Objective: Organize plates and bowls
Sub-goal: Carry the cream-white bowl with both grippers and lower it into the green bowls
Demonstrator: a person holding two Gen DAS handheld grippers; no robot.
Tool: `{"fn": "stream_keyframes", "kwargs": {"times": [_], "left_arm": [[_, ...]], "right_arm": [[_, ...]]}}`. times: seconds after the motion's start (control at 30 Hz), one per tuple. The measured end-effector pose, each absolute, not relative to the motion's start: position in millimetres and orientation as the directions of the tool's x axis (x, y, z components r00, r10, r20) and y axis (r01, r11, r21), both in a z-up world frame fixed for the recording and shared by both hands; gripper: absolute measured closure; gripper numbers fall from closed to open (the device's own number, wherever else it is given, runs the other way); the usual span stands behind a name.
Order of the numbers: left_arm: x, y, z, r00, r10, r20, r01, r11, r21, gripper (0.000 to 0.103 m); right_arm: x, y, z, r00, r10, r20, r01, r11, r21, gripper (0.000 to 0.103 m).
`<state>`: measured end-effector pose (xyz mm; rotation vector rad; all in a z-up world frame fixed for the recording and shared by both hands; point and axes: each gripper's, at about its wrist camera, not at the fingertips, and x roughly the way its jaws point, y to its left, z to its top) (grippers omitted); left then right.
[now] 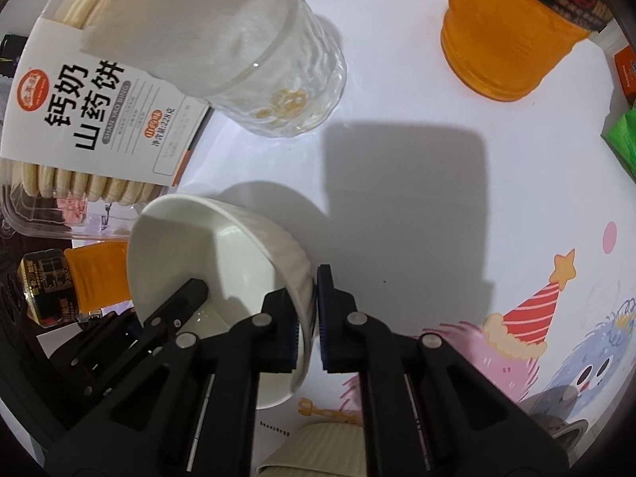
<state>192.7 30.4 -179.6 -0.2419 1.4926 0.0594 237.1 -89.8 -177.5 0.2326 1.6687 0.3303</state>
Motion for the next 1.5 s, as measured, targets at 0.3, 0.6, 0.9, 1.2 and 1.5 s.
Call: {"fn": "stream_keyframes", "kwargs": {"times": [0.3, 0.6, 0.9, 1.2, 1.5], "left_arm": [[197.8, 31.4, -168.4, 0.095, -0.108, -0.99, -0.159, 0.98, -0.122, 0.095], [159.8, 28.5, -132.6, 0.118, -0.114, -0.986, -0.116, 0.985, -0.128, 0.095], [150.4, 10.9, -103.7, 0.15, -0.113, -0.982, -0.074, 0.989, -0.125, 0.095], [121.9, 10.7, -77.2, 0.171, -0.138, -0.976, -0.016, 0.99, -0.143, 0.095], [94.6, -3.9, -62.8, 0.178, -0.149, -0.973, 0.051, 0.988, -0.143, 0.095]], "right_arm": [[227.4, -97.4, -162.0, -0.116, 0.343, -0.932, -0.043, 0.936, 0.35, 0.094], [211.6, -97.6, -140.6, -0.101, 0.341, -0.935, -0.066, 0.935, 0.349, 0.094], [189.7, -102.2, -105.0, -0.068, 0.344, -0.936, -0.085, 0.933, 0.349, 0.093], [173.9, -115.3, -78.5, -0.033, 0.331, -0.943, -0.091, 0.938, 0.333, 0.093], [140.0, -127.6, -63.2, -0.012, 0.317, -0.948, -0.079, 0.945, 0.317, 0.093]]}}
